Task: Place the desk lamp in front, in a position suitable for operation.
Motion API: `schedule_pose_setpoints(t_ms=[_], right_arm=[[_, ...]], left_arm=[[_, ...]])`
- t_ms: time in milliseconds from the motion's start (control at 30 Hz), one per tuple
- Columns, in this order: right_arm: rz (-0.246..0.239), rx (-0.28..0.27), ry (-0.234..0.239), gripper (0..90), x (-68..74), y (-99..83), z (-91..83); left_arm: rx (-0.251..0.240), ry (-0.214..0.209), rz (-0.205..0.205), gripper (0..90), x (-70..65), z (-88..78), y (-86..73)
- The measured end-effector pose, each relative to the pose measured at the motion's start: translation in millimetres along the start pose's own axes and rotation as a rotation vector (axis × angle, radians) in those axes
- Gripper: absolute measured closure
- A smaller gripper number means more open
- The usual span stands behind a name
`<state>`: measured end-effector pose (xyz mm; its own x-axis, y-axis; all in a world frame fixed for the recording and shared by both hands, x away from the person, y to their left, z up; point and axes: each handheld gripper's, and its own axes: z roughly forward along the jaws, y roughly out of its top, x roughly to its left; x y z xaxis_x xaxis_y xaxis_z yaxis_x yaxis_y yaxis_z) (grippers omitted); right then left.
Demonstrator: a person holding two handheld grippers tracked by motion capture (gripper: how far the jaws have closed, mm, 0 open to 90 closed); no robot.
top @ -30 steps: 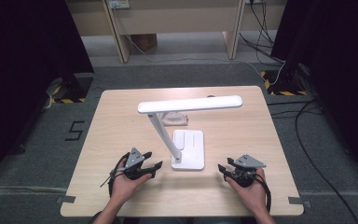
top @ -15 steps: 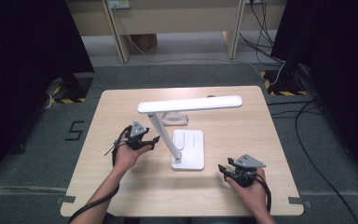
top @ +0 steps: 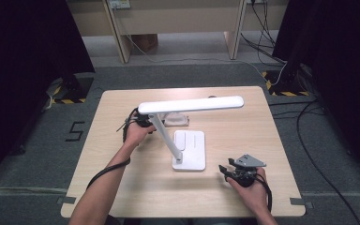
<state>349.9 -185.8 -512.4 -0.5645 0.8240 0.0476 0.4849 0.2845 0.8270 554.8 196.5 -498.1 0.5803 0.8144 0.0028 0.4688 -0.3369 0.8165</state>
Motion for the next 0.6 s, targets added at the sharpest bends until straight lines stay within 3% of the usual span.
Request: schedule_pose_setpoints(t_ms=[233,533,600], right_arm=[[-0.007,0.005,0.001,48.8,0.3,0.2,0.7],[0.000,0.008,0.002,48.5,-0.3,0.3,0.9],[0.000,0.011,0.002,48.5,-0.1,0.4,1.1]], left_arm=[[0.023,-0.003,0.024,32.3,3.2,19.2,3.5],[0.050,-0.010,-0.006,31.0,4.8,35.5,3.4],[0.048,-0.020,-0.030,30.9,5.8,39.0,2.4]])
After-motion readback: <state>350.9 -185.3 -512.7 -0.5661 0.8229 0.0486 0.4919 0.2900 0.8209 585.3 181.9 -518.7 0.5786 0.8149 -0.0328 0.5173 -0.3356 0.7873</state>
